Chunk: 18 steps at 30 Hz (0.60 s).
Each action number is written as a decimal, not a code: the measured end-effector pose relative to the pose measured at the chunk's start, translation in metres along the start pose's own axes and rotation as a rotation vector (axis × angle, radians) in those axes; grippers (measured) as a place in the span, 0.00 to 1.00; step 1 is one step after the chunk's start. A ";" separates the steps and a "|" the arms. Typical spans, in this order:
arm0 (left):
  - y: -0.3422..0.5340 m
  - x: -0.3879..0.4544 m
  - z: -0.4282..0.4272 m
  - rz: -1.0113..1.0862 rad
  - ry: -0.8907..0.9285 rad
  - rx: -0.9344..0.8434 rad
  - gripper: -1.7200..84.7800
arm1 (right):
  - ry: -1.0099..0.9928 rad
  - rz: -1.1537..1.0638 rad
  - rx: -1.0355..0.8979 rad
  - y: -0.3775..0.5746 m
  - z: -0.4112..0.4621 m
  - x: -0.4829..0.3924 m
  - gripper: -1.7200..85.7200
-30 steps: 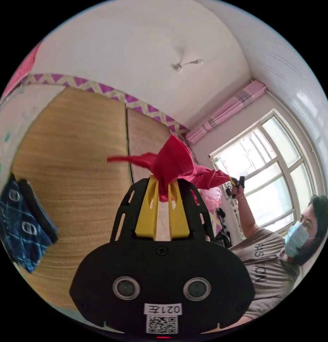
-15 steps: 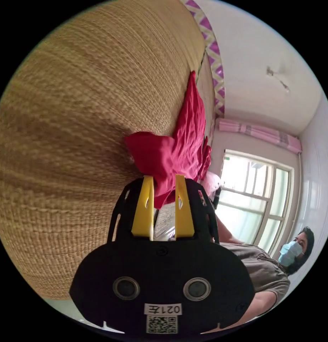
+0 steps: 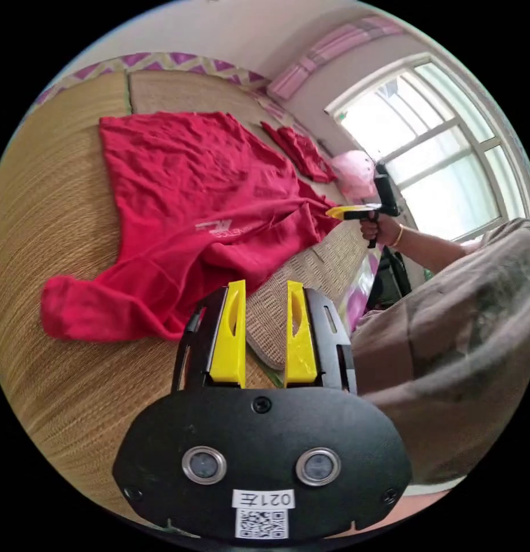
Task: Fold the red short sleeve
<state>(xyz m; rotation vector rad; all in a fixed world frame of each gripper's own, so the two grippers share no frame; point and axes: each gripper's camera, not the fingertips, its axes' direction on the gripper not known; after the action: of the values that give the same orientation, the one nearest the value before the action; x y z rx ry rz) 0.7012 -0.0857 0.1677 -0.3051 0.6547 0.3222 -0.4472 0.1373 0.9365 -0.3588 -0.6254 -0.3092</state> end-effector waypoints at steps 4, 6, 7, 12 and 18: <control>-0.022 0.012 -0.017 -0.151 -0.034 -0.015 0.15 | -0.037 0.041 -0.042 -0.037 -0.003 0.002 0.13; -0.034 0.025 -0.030 -0.171 0.011 0.010 0.13 | -0.064 0.051 -0.046 -0.052 -0.009 0.000 0.12; -0.047 0.037 -0.039 -0.156 0.036 0.016 0.11 | -0.096 0.057 -0.038 -0.062 -0.014 -0.003 0.11; -0.086 0.102 -0.102 -0.007 0.076 0.043 0.02 | -0.328 -0.152 0.025 -0.088 -0.078 -0.054 0.04; -0.055 0.216 -0.160 0.309 0.009 -0.146 0.01 | -0.036 -0.568 -0.330 -0.047 -0.111 -0.145 0.04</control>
<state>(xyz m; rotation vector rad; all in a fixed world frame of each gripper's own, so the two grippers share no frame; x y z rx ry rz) 0.7967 -0.1540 -0.0803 -0.3450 0.6891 0.6668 -0.5202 0.0738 0.7744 -0.5000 -0.7066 -0.9585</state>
